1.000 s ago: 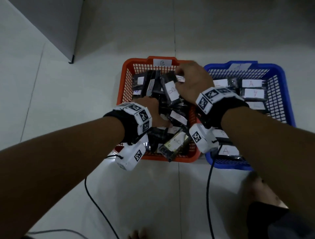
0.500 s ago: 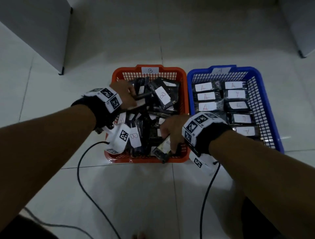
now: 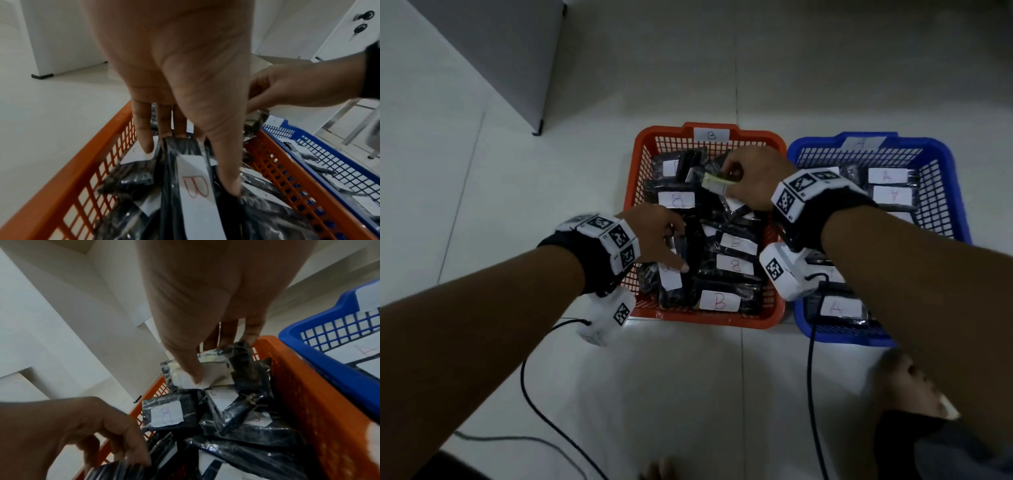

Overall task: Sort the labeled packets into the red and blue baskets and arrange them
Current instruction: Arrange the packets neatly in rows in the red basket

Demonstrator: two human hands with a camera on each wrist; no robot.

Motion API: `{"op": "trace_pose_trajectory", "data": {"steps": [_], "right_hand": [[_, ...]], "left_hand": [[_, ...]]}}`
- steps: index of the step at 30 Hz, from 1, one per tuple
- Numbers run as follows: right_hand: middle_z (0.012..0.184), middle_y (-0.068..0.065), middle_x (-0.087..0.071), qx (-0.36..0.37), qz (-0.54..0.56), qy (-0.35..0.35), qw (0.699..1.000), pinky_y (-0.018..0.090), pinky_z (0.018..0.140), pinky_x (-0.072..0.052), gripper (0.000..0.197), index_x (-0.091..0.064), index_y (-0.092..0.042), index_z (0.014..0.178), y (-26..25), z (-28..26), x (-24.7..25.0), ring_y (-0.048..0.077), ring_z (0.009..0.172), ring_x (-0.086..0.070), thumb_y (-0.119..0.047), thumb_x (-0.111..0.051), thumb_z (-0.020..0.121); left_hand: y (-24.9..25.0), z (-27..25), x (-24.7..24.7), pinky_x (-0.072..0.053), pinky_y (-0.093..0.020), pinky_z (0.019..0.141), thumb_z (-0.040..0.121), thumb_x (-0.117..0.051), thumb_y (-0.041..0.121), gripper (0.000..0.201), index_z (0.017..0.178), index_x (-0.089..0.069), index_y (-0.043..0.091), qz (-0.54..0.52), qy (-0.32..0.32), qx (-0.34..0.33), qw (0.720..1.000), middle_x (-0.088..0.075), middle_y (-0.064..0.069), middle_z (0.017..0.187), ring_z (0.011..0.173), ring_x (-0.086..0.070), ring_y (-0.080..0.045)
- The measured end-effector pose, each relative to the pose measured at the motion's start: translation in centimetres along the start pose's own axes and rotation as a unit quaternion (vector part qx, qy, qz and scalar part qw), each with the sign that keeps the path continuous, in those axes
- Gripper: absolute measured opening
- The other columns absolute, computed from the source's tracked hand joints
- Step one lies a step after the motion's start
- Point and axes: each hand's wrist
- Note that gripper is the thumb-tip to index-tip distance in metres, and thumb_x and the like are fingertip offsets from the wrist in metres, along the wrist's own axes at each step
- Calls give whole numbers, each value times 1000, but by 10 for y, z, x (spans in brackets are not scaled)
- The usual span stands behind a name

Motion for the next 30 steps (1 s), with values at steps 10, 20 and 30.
{"op": "trace_pose_trajectory", "data": {"steps": [10,20,30], "right_hand": [[100,-4,-64,51,17,16,998,32,83,-54,13,-67,-23,94,-3,-24,-25,17,94,-61,-15,-59,86],[146,-5,-45,69,-152,-262,951,31,100,-42,105,-26,-37,149,6,-51,-73,20,128,-47,-50,-86,63],[103,-11,-58,-32,65,-69,995,25,70,-44,57,-61,-28,111,13,-32,-17,12,91,-56,-47,-86,64]], "left_hand": [[-5,5,33,-57,-33,80,71,-83,27,34,102,-70,21,-343,121,95,927,-70,3,96,88,-67,-17],[-5,23,15,-44,-31,92,79,-70,19,38,117,-65,15,-92,312,-21,945,-58,-9,121,109,-55,-25],[20,-1,-20,-54,-27,68,80,-70,38,16,85,-68,23,-70,155,-121,978,-63,13,75,72,-64,-9]]}}
Point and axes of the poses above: each hand's wrist, its own z-axis towards the middle knuckle, its own x-axis out of the back of the hand, y = z × x
